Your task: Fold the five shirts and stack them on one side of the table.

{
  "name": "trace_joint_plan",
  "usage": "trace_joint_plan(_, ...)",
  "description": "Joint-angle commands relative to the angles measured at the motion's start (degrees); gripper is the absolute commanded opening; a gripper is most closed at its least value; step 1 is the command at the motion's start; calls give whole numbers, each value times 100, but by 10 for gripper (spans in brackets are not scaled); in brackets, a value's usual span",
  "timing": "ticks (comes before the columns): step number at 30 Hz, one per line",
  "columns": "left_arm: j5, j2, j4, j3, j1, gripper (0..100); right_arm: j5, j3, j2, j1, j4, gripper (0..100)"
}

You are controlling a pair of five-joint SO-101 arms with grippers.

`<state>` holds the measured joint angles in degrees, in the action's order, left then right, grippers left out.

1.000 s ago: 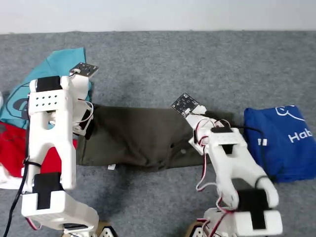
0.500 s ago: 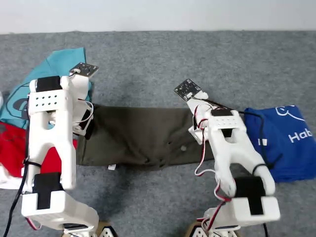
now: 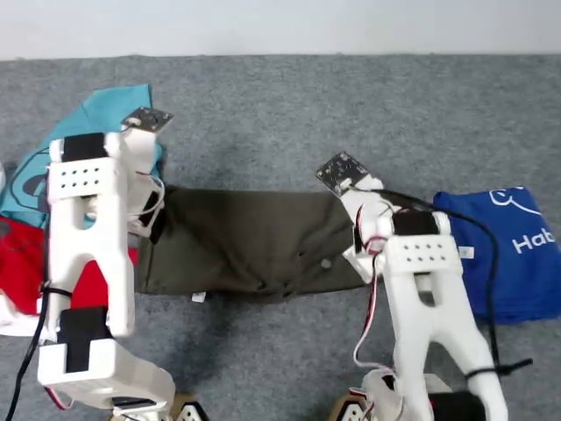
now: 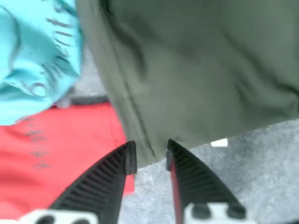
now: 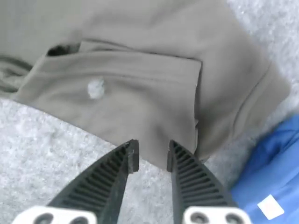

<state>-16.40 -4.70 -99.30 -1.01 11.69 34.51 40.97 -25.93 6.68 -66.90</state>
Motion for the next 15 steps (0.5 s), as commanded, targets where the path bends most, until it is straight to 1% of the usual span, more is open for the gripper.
trace_joint_plan(1,431,211,-105,-365,202,182,-70,44,-567,-4,-75,108)
trace_joint_plan(3,589,185,26,-321,202,223,-88,70,-734,-4,-48,108)
trace_joint_plan(5,624,141,211,-242,202,241,-237,70,-840,-4,-48,108)
trace_joint_plan(8,844,-62,413,-119,220,240,-571,79,-857,-4,-57,108)
trace_joint_plan(11,1002,-325,571,-101,237,240,-563,167,-892,-4,-40,108)
trace_joint_plan(15,1011,-703,941,-101,229,239,-563,396,-910,4,4,108)
